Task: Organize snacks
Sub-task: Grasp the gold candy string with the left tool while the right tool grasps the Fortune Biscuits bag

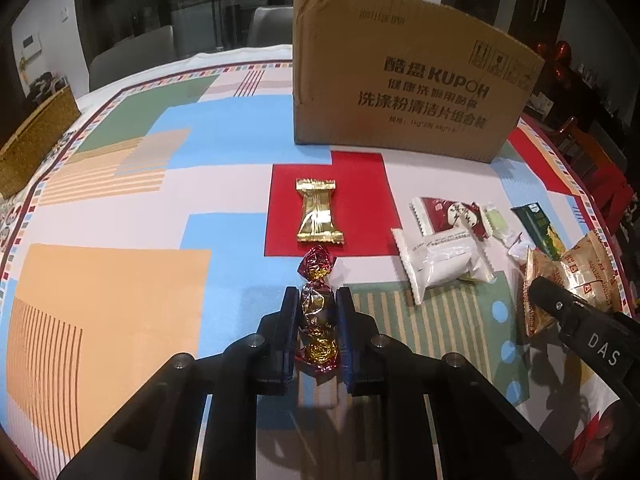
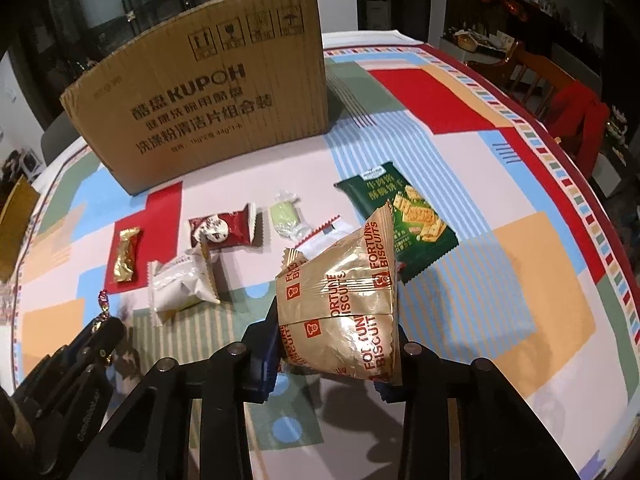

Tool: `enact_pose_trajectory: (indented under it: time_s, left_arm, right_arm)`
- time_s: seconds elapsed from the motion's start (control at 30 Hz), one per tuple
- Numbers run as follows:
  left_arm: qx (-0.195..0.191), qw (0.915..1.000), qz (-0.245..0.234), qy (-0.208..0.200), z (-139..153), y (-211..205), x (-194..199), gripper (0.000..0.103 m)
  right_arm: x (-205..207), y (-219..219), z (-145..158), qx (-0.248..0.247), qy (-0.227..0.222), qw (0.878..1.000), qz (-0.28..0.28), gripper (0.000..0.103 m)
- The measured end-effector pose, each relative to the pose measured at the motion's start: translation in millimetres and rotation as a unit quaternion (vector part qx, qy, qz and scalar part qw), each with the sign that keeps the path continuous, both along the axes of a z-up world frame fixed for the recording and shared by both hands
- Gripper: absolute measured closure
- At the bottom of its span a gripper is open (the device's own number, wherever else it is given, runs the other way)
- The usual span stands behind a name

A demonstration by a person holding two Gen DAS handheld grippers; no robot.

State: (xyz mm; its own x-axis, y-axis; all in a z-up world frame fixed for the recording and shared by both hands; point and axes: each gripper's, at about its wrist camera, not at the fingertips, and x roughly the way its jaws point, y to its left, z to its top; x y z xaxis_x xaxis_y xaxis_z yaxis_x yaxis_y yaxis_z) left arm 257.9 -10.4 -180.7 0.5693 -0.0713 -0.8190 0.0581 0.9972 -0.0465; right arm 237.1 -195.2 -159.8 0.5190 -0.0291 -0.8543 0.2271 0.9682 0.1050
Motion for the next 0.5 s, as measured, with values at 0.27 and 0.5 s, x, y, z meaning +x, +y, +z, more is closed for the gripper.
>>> enact_pose_trajectory:
  time_s: [0.27, 0.5]
  left_arm:
    - [-0.001, 0.9999, 0.004, -0.017, 15, 3, -4, 0.084]
    - [-0.003, 0.9994, 0.009, -0.034, 33, 6, -7, 0.084]
  right_arm:
    - [-5, 1, 15, -0.002, -0.020, 1.000, 0.006, 0.065]
    - [-8, 7, 34, -0.023, -0.051, 0.998, 0.022, 0.065]
